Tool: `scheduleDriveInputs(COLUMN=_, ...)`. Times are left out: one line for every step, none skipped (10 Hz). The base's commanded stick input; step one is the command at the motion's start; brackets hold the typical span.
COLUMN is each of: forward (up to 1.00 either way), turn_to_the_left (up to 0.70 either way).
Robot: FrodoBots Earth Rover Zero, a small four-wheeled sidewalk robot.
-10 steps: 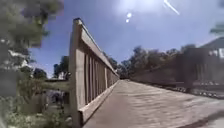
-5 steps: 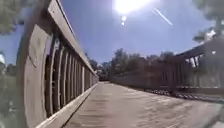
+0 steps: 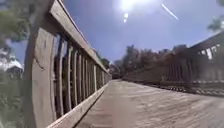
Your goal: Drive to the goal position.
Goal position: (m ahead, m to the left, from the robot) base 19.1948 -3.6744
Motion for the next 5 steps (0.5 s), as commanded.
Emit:
scheduleDriveInputs(forward=0.85, turn_to_the_left=0.0)
scheduleDriveInputs(forward=0.85, turn_to_the_left=0.0)
scheduleDriveInputs(forward=0.85, turn_to_the_left=0.0)
scheduleDriveInputs(forward=0.52, turn_to_the_left=0.0)
scheduleDriveInputs(forward=-0.31, turn_to_the_left=0.0)
